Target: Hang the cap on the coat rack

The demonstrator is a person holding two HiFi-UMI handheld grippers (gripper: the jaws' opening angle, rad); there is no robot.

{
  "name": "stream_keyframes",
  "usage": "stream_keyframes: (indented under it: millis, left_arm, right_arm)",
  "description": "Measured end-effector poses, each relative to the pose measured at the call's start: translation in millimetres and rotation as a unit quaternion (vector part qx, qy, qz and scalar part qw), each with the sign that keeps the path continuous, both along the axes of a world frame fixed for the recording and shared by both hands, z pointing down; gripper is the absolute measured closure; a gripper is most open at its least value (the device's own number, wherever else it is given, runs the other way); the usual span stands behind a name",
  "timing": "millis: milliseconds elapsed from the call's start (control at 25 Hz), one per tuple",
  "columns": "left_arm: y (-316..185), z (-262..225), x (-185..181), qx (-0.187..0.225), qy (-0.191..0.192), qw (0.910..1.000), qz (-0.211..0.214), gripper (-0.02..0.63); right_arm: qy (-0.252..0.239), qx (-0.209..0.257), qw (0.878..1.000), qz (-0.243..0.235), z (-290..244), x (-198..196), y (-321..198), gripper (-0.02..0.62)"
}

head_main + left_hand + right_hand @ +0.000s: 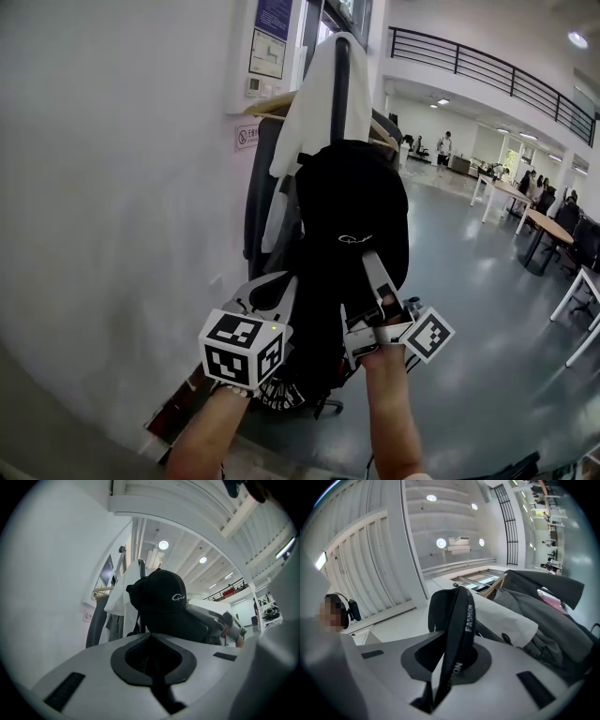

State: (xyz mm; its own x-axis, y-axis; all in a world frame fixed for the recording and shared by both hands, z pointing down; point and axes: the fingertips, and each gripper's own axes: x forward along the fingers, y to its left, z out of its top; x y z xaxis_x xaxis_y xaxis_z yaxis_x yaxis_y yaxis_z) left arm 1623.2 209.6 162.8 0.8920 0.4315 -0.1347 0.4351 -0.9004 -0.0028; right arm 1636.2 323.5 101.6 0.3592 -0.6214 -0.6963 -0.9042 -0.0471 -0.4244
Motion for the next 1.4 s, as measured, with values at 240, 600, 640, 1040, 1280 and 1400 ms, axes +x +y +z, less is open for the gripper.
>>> stream_keyframes:
  millis: [240, 600, 640, 1040, 1280, 1400]
  left_arm:
    - [4, 9, -5, -0.002, -0.012, 0.9999, 0.006, 0.603]
    - [9, 28, -9, -0.007, -0.025, 0.9996, 0.012, 0.602]
    - [10, 30, -9, -0.008, -0.026, 0.9996, 0.012, 0.601]
    - [13, 35, -10, -0.016, -0.028, 0.9994, 0.008, 0.602]
    - [20, 37, -10, -0.025, -0.024, 0.9994, 0.01, 0.602]
    - [28, 41, -11, -0.025, -0.028, 0.9992, 0.015, 0.601]
  right_arm:
    - [-0.033, 0.006, 0.999, -0.002, 37, 3, 0, 0.561]
    - [-0.063, -0.005, 0.998, -0.004, 74, 2, -7, 0.561]
    - [-0.067, -0.011, 0.998, -0.003, 78, 3, -8, 0.561]
    - [-0.057, -0.084, 0.991, 0.087, 85, 10, 2, 0.517]
    - [-0.06, -0.119, 0.985, 0.111, 98, 14, 5, 0.465]
    - [-0.062, -0.126, 0.984, 0.11, 103, 14, 8, 0.455]
